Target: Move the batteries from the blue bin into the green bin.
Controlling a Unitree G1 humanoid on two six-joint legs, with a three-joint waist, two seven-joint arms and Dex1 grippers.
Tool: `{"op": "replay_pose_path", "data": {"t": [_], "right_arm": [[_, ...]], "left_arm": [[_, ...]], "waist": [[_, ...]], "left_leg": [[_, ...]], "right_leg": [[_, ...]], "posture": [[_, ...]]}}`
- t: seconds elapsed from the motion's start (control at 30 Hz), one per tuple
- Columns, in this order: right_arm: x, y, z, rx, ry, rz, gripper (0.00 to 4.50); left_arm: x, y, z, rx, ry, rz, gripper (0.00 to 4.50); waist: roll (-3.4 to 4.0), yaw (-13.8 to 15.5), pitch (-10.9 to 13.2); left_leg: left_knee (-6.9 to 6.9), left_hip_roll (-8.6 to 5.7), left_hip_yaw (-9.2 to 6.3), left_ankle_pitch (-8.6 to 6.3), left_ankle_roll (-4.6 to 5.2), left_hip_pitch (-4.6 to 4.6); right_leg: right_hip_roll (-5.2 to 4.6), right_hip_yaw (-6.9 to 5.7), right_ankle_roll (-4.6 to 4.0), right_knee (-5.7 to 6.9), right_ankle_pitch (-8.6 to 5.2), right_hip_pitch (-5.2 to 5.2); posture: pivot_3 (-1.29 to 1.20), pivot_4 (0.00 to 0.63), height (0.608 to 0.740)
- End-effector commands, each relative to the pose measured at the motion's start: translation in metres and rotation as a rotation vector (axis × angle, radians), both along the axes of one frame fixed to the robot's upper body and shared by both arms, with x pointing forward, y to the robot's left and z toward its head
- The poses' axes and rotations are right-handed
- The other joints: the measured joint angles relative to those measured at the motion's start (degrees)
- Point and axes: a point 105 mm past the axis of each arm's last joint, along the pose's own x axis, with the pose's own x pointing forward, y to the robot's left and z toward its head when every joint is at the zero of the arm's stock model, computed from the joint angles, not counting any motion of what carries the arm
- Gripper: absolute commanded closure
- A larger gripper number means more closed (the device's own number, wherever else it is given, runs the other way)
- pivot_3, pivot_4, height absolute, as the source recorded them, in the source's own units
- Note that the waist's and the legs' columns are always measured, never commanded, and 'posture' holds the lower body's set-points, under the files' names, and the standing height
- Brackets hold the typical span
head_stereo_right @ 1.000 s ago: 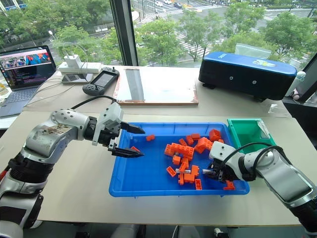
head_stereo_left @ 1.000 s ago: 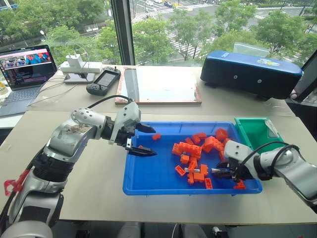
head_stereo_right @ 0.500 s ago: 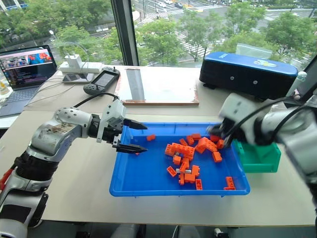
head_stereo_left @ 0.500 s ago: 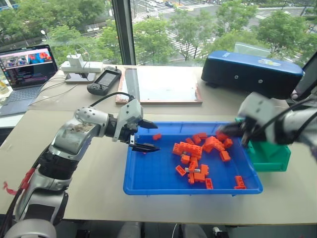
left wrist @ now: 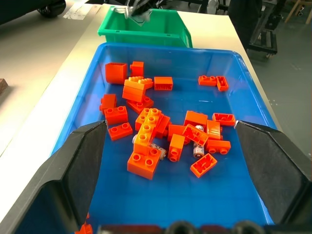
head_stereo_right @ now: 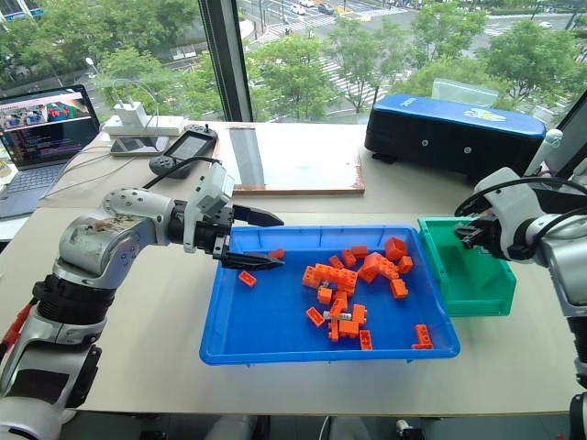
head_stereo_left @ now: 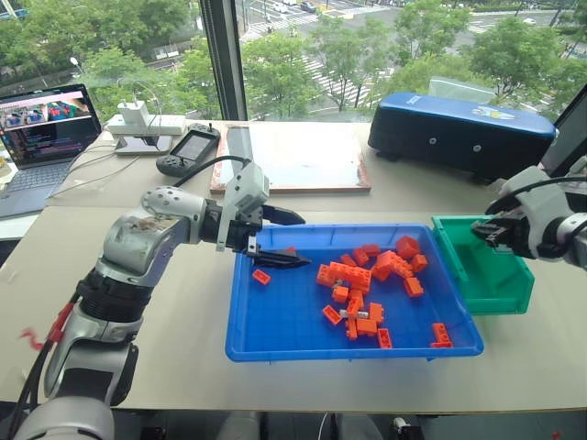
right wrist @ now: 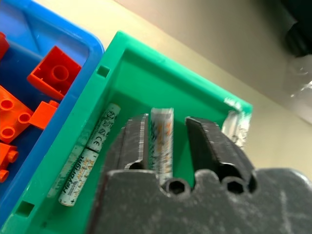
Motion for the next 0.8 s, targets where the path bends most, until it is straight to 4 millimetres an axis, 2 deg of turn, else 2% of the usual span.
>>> {"op": "replay_pose_path", "data": {"t": [0.03, 0.13, 0.2, 0.27, 0.33, 0.4, 0.6, 0.8], "right_arm": [[-0.001, -0.006, 0.033, -0.036, -0.109, -0.027, 1.33], [-0.002, 0.007, 0.048, -0.043, -0.141, 0.033, 0.12], [-0.007, 0.032, 0.055, -0.005, -0.144, 0.156, 0.01], [-0.025, 0.074, 0.054, 0.039, -0.089, 0.378, 0.01], [-0.044, 0.104, 0.046, 0.053, -0.019, 0.548, 0.01], [-0.060, 0.121, 0.033, 0.092, 0.073, 0.623, 0.01], [-0.086, 0.153, -0.021, 0.130, 0.298, 0.699, 0.01], [-0.089, 0.155, -0.052, 0.095, 0.360, 0.678, 0.01]], "left_arm": [[-0.003, 0.003, 0.010, -0.014, -0.032, 0.001, 0.00], [-0.003, 0.004, 0.010, -0.009, -0.031, 0.003, 0.00], [-0.003, 0.004, 0.009, -0.006, -0.030, 0.003, 0.00], [-0.003, 0.005, 0.008, 0.005, -0.028, 0.001, 0.00], [-0.003, 0.005, 0.006, 0.016, -0.030, 0.000, 0.00], [-0.002, 0.005, 0.005, 0.025, -0.032, 0.004, 0.00], [-0.003, 0.004, 0.004, 0.032, -0.025, 0.009, 0.00], [-0.003, 0.005, 0.005, 0.040, -0.037, 0.010, 0.00]], "waist": [[0.00, 0.09, 0.00], [0.00, 0.11, 0.00], [0.01, 0.06, 0.00], [0.02, -0.03, 0.01], [0.02, -0.02, 0.01], [0.01, 0.18, 0.01], [0.00, 0.60, 0.01], [0.01, 0.50, 0.01]], "left_leg": [[0.00, 0.01, 0.00, 0.00, 0.00, 0.00], [0.00, 0.01, 0.00, 0.00, 0.00, 0.00], [0.00, 0.01, 0.00, 0.00, 0.00, 0.00], [-0.01, 0.03, 0.00, 0.00, 0.00, 0.00], [-0.01, 0.05, -0.02, 0.00, 0.00, 0.00], [0.00, 0.05, -0.05, -0.01, 0.01, 0.00], [0.04, 0.04, -0.08, -0.02, 0.04, -0.01], [0.04, -0.01, -0.06, -0.02, 0.04, -0.01]], "right_leg": [[0.00, -0.01, 0.00, 0.00, 0.00, 0.00], [0.00, 0.00, 0.00, -0.02, 0.00, 0.00], [0.00, 0.00, 0.00, -0.02, 0.00, 0.00], [0.01, -0.01, 0.00, -0.02, 0.00, 0.00], [0.03, -0.01, 0.00, -0.02, 0.00, 0.00], [0.03, -0.04, 0.00, -0.03, 0.00, 0.04], [-0.01, -0.06, 0.00, -0.06, 0.00, 0.09], [-0.01, -0.04, 0.00, -0.04, 0.00, 0.04]], "posture": [[0.00, 0.150, 0.732], [0.00, 0.150, 0.732], [0.00, 0.150, 0.732], [0.00, 0.150, 0.732], [0.00, 0.150, 0.732], [0.00, 0.150, 0.732], [0.00, 0.150, 0.732], [0.00, 0.150, 0.732]]}}
